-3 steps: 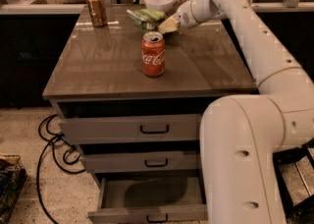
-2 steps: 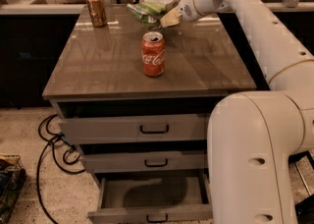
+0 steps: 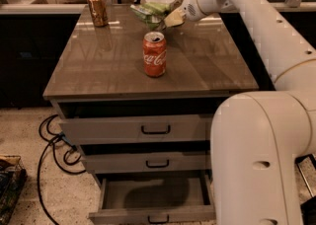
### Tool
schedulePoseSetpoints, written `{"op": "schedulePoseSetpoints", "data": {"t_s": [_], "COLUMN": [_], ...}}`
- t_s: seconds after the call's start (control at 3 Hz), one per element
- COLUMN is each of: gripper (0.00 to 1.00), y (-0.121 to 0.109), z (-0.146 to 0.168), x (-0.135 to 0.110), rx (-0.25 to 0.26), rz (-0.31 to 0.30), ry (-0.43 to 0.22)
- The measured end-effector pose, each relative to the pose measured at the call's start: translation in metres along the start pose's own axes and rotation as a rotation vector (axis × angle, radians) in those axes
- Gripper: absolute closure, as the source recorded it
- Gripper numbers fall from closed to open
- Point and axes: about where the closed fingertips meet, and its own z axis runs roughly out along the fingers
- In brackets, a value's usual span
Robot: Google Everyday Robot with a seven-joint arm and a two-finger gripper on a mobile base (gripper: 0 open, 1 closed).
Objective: Place green jalapeno chip bag into bottom drawer
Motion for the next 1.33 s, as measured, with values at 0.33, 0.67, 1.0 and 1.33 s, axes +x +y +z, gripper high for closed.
{"op": "schedulePoseSetpoints", "data": {"t_s": [0.33,0.67,1.0,1.33], "gripper": [1.00,1.00,1.00,1.00], "y": [-0.016,-0.038,-0.043,-0.012], "z": [-0.033,-0.097,-0.171,-0.243], "x": [0.002,0.008,0.010,0.027], "rx": [0.061,0.173,0.296,0.386], "rz": [0.008,0.031,0.049,0.058], "ry": [0.003,-0.030,-0.087,-0.117]}}
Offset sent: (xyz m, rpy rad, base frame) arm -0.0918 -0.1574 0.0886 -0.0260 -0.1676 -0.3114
